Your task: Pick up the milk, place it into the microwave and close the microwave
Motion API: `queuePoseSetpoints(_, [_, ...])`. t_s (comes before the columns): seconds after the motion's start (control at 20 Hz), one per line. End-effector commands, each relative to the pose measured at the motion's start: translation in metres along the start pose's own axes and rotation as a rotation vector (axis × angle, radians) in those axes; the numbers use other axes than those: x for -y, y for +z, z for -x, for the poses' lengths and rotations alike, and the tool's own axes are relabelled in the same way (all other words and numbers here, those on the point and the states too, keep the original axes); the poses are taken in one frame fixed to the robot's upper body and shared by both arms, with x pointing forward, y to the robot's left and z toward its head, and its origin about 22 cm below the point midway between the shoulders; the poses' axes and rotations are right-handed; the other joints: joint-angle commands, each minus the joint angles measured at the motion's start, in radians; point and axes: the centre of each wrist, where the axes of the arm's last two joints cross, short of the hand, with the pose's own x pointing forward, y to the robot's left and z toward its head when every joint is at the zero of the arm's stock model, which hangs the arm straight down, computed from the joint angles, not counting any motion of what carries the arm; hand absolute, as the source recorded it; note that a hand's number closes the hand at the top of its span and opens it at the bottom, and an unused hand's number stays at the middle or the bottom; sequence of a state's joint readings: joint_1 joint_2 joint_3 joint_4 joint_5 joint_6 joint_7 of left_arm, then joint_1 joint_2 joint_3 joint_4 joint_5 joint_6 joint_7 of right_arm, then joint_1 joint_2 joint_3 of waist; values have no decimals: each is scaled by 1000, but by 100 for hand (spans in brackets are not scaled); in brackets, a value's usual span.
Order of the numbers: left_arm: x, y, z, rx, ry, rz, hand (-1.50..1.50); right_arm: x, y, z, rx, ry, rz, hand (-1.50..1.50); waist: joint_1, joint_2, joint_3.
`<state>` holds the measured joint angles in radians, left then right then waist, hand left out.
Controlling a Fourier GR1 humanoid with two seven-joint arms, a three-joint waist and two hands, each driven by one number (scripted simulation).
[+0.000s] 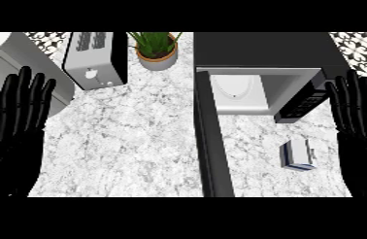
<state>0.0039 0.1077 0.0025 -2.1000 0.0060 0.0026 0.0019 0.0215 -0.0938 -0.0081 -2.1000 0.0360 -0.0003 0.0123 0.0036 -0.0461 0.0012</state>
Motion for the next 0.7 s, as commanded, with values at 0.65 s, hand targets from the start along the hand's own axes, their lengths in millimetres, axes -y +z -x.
queuePoseSetpoints(0.65, [20, 60, -31, -142, 51, -142, -150, 32, 47, -18, -20, -110, -235, -150, -2, 44, -1])
